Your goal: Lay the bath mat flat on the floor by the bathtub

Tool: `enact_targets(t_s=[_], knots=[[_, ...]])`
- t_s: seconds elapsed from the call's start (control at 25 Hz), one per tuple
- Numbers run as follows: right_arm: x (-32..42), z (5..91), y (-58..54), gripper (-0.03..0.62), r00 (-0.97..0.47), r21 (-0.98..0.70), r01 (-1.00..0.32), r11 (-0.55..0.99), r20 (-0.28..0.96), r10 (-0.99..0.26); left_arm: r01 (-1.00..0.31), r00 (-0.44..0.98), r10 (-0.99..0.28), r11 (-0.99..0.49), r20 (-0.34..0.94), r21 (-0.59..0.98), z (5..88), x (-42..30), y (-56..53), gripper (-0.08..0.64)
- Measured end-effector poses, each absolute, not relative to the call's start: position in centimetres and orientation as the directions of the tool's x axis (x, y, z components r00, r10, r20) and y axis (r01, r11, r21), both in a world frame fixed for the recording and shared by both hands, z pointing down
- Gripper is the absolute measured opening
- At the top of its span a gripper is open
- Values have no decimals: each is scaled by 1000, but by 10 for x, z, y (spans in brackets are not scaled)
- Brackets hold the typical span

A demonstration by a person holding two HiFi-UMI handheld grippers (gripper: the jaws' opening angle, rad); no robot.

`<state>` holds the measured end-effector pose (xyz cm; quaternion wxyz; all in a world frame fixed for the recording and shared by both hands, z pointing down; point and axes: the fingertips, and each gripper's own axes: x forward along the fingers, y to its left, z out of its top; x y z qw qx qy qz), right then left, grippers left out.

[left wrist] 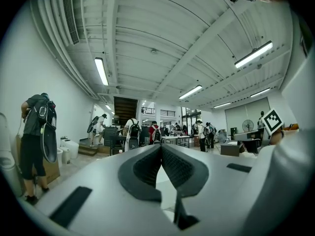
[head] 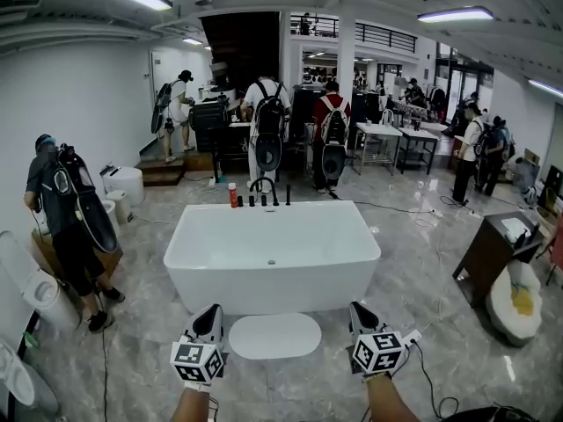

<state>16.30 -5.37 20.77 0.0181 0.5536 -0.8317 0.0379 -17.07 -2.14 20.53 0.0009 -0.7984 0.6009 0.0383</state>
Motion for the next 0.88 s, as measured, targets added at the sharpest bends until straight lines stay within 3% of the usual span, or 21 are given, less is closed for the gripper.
enact_targets(t_s=[0.88], knots=[[158,211,-49,26,-376,-22,-926,376,79,-923,-958,277,-959,-281,-66,63,205,-172,-21,18]])
